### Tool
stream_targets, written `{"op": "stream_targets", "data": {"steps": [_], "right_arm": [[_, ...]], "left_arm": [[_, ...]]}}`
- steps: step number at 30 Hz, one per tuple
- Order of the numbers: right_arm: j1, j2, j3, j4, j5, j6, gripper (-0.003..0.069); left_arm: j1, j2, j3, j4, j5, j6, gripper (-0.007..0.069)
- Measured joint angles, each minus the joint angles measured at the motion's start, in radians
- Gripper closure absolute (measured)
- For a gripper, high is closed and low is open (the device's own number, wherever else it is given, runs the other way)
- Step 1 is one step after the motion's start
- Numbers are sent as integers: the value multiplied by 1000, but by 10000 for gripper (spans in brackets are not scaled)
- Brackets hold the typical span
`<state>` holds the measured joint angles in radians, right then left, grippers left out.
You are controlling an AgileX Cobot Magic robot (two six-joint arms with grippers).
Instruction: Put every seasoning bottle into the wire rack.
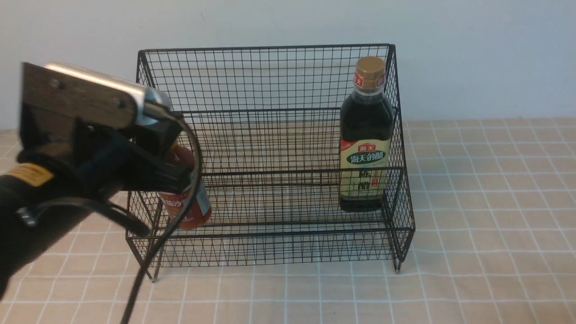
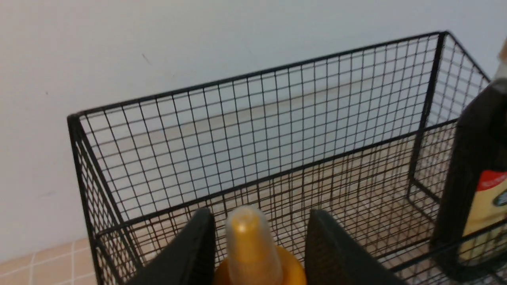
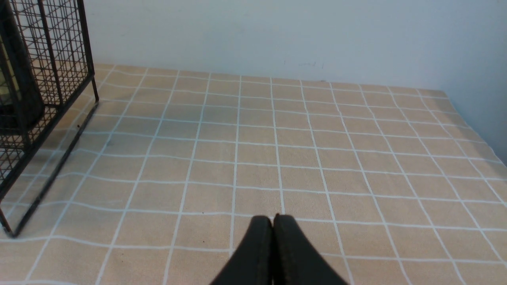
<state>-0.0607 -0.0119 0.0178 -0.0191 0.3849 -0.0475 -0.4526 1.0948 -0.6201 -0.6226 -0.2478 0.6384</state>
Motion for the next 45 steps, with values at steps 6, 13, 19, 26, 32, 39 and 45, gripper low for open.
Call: {"op": "stream_targets", "data": {"steps": [6, 13, 19, 26, 32, 39, 45], "right_arm": [[0, 0, 0, 0, 0, 0, 673], [0, 0, 0, 0, 0, 0, 673], [0, 0, 0, 0, 0, 0, 673], [0, 0, 0, 0, 0, 0, 673], [0, 0, 0, 0, 0, 0, 673], [0, 0, 0, 0, 0, 0, 673], [0, 0, 0, 0, 0, 0, 673]], "left_arm": [[0, 111, 0, -4, -36, 0, 358], [0, 178, 0, -53, -4, 0, 358], [0, 204, -6, -75, 38, 13, 330], [0, 202, -12, -75, 111, 20, 219], [0, 123, -35, -75, 172, 20, 207], [9, 18, -100, -74, 351, 11, 229], [62, -125, -155, -58, 753, -61, 447]]}}
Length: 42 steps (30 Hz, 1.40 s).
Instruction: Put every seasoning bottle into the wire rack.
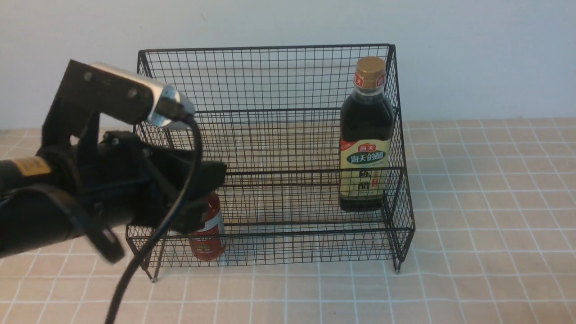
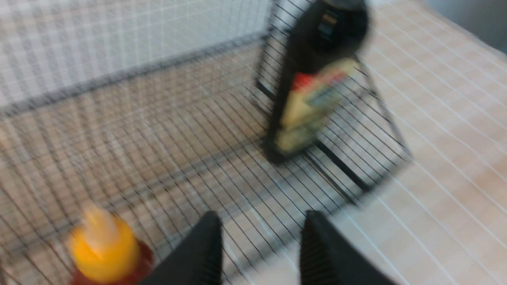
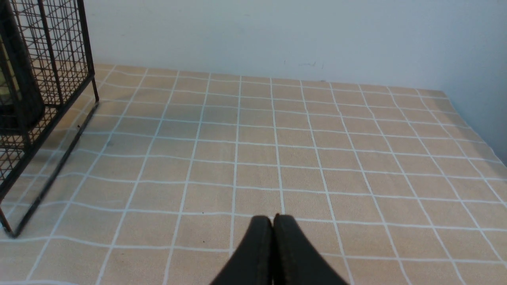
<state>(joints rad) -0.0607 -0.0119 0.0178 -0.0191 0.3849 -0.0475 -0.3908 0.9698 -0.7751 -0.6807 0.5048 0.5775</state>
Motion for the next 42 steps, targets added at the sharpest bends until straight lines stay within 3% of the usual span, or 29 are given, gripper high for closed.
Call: {"op": "stream_targets", "data": {"steps": [4, 11, 22, 31, 38, 42], "right_arm": [[0, 0, 0, 0, 0, 0, 673], [0, 0, 0, 0, 0, 0, 673], [0, 0, 0, 0, 0, 0, 673], [0, 0, 0, 0, 0, 1, 673], [0, 0, 0, 0, 0, -17, 673], [0, 0, 0, 0, 0, -17, 673]], "left_arm": [[65, -119, -2, 71, 257, -108, 606], [143, -379, 14, 216, 360, -245, 631], [147, -651, 16, 258, 388, -203, 631], [147, -677, 33, 282, 316, -106, 631], [232, -796, 266, 416, 135, -216, 631], [314, -927, 532, 519, -35, -301, 631]]}}
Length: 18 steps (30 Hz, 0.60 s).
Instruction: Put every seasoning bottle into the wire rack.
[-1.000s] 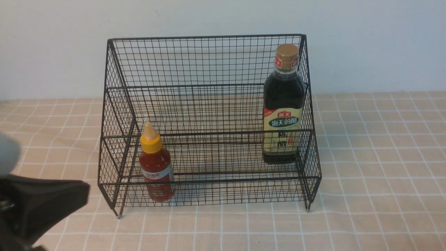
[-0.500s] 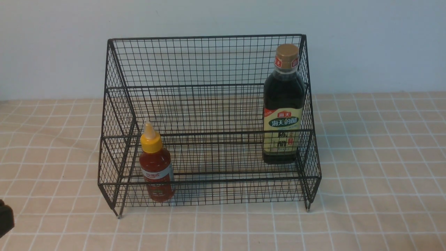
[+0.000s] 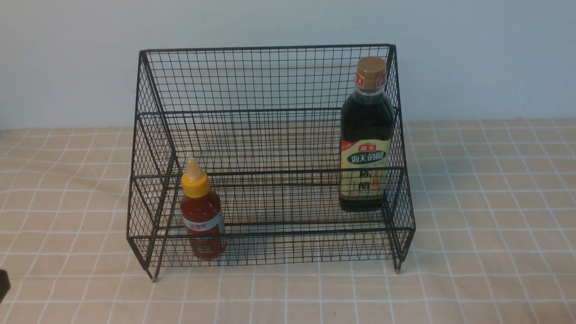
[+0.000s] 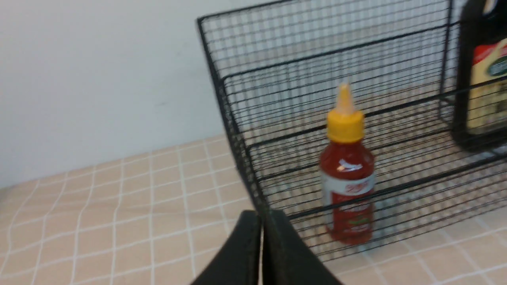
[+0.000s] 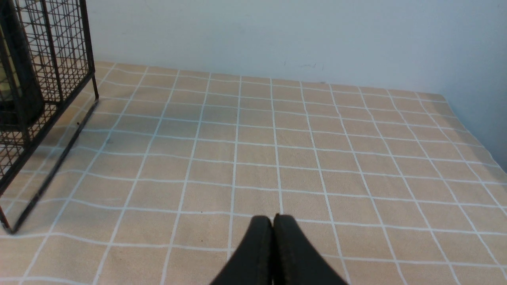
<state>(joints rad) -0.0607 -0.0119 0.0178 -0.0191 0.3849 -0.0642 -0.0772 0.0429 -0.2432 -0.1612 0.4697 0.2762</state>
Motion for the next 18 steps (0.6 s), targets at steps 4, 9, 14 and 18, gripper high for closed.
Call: {"op": "stream_targets", "data": {"steps": [4, 9, 14, 18], "right_arm": [[0, 0, 0, 0, 0, 0, 673], [0, 0, 0, 0, 0, 0, 673], [0, 0, 0, 0, 0, 0, 673], [0, 0, 0, 0, 0, 0, 673]], "left_arm": [[21, -52, 148, 56, -40, -23, 631], [24, -54, 260, 69, -49, -30, 631], [25, -54, 267, 90, -80, -31, 631], [25, -54, 268, 101, -84, -31, 631]]}}
